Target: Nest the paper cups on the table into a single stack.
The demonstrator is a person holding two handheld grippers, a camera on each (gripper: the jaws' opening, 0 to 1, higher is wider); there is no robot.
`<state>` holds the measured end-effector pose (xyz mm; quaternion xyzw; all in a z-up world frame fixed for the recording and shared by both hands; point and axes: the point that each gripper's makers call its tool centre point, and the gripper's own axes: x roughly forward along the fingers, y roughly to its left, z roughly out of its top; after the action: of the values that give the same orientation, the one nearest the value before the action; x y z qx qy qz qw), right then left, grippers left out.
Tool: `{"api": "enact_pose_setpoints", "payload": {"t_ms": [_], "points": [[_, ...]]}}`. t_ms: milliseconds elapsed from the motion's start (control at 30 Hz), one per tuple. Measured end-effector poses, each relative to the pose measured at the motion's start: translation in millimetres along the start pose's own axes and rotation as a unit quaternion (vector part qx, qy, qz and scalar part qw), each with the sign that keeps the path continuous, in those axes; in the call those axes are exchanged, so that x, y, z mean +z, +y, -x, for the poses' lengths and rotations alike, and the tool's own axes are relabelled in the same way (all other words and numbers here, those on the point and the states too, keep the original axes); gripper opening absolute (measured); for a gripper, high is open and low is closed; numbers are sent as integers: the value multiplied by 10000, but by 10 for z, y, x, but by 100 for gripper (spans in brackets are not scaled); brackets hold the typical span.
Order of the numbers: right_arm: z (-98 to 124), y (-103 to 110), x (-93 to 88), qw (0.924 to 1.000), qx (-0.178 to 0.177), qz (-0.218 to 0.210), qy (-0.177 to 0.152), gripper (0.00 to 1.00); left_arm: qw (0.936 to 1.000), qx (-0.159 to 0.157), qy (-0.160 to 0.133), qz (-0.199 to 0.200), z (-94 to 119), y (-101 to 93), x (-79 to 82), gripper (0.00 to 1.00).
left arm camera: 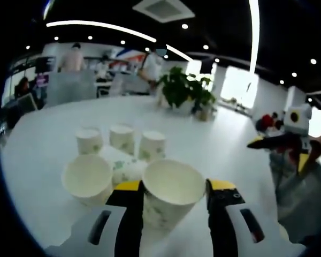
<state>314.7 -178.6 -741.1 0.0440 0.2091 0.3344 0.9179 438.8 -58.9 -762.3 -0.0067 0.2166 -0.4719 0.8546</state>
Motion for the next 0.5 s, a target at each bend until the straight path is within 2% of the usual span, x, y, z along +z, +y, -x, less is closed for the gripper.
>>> {"api": "enact_pose_setpoints", "payload": {"t_ms": [500], "points": [[57, 100, 27, 9999, 75, 96, -25, 92, 9998, 4, -138, -142, 144, -102, 179, 44]]}}
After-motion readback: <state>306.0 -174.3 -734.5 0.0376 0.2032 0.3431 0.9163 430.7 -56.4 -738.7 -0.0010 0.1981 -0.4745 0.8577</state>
